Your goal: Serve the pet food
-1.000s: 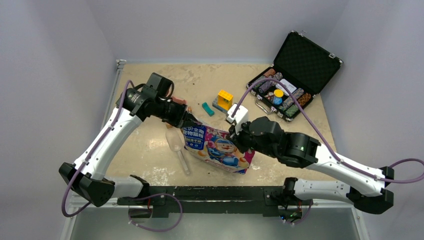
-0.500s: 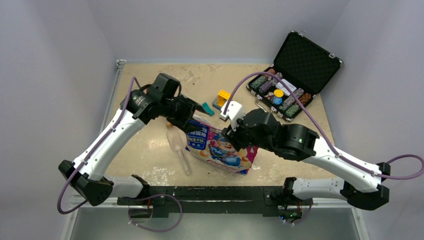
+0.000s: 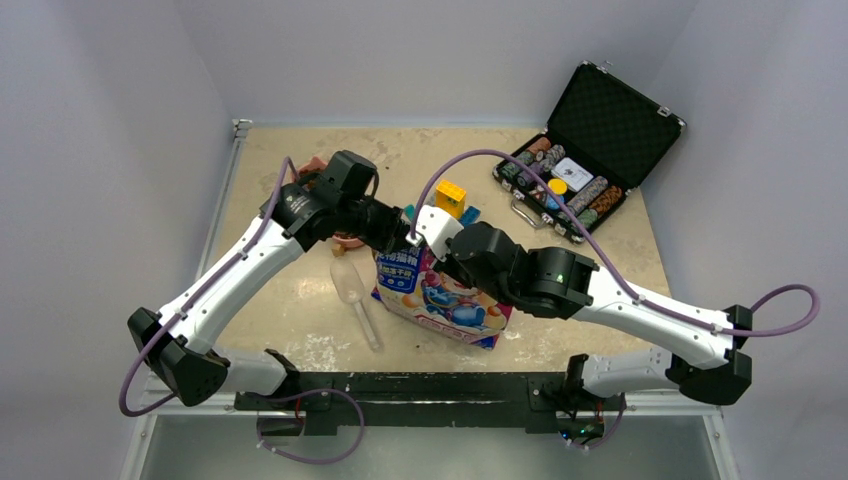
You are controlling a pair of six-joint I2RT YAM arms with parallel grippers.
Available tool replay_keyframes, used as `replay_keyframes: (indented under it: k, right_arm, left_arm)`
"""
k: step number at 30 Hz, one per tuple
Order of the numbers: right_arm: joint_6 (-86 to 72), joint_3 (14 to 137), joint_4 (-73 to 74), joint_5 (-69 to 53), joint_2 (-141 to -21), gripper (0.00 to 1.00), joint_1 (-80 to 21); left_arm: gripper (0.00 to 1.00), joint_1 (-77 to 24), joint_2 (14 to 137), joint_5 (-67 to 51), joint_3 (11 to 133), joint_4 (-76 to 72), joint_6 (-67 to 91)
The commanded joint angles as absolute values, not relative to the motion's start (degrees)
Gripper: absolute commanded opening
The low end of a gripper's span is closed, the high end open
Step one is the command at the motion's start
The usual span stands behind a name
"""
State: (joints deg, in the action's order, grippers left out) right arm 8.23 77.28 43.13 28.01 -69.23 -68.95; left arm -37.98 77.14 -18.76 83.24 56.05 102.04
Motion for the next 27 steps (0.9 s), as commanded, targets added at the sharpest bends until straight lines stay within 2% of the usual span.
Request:
replay_keyframes:
  k: [1, 5, 7, 15, 17, 19, 21, 23, 25, 27]
  right_arm:
    - [4.5, 74.5, 40.9, 28.1, -62.5, 0.0, -68.1]
    - [-4.4, 68.7, 41.9, 15.8, -53.8, 0.0, -63.1]
    - [-6.4, 66.7, 40.8, 14.4, -51.8, 0.0, -62.2]
    - [-1.2, 72.8, 40.8, 10.8, -57.4, 0.0, -62.1]
    - [0.6, 74.4, 41.6, 10.1, -59.3, 0.03, -62.2]
    - [2.7, 75.5, 42.5, 9.4, -61.0, 0.15, -62.3]
    - [3.9, 75.7, 42.3, 8.9, -61.9, 0.26, -62.5]
    - [4.9, 75.6, 41.3, 9.2, -62.1, 0.33, -63.1]
    - [5.8, 75.5, 40.4, 9.8, -62.7, 0.39, -63.9]
    - [6.7, 76.3, 40.3, 9.9, -64.1, 0.42, -64.4]
  left_arm:
    - [0.0, -35.9, 73.8, -19.2, 82.1, 55.0, 104.1]
    - [0.0, -29.9, 68.4, -17.6, 80.8, 57.3, 102.4]
    - [0.0, -29.3, 67.5, -17.7, 79.7, 57.6, 102.5]
    - [0.0, -32.4, 70.0, -19.5, 79.8, 53.3, 102.9]
    - [0.19, -33.1, 70.6, -19.8, 80.4, 52.0, 102.3]
    - [0.36, -33.4, 70.8, -19.0, 81.3, 52.2, 101.3]
    - [0.46, -33.4, 70.6, -18.0, 82.1, 53.4, 100.0]
    - [0.62, -33.4, 70.2, -16.5, 82.5, 53.8, 98.6]
    - [0.74, -33.3, 69.8, -15.0, 83.6, 55.1, 96.5]
    - [0.8, -32.9, 69.5, -13.6, 84.7, 57.2, 94.6]
